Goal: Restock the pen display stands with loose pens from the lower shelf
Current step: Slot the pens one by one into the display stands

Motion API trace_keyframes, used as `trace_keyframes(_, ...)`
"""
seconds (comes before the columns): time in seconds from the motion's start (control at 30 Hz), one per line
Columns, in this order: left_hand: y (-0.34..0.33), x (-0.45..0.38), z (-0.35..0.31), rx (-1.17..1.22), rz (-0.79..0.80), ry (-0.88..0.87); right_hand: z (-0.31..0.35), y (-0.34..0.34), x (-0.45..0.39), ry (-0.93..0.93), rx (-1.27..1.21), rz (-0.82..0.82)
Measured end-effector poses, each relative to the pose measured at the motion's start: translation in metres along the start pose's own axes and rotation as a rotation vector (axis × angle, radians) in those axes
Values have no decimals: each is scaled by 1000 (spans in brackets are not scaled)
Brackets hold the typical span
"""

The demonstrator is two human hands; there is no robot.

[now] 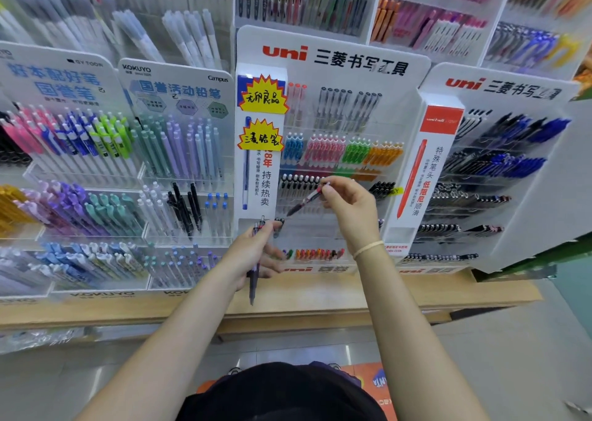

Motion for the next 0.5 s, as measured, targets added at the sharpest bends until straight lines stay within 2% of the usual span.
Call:
trace_keyframes(0.07, 0, -1, 1, -37, 23, -5, -1, -5, -2, 33, 75, 20)
trace_keyframes(0.33, -2, 2, 5, 177, 161, 7, -43, -45, 3, 72, 387, 164)
trace_keyframes(0.5, 3, 4, 6, 143, 168, -30, -55, -59, 4, 85, 491, 217)
Point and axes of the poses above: each hand's wrist, its own x-axis away from the middle knuckle, its own y-axis out of the back of the hand, z = x × y, the point moved 9 cm from there along -x, towards the middle knuckle, and after that the axes turned 6 degrees about x, right-handed, at the moved point
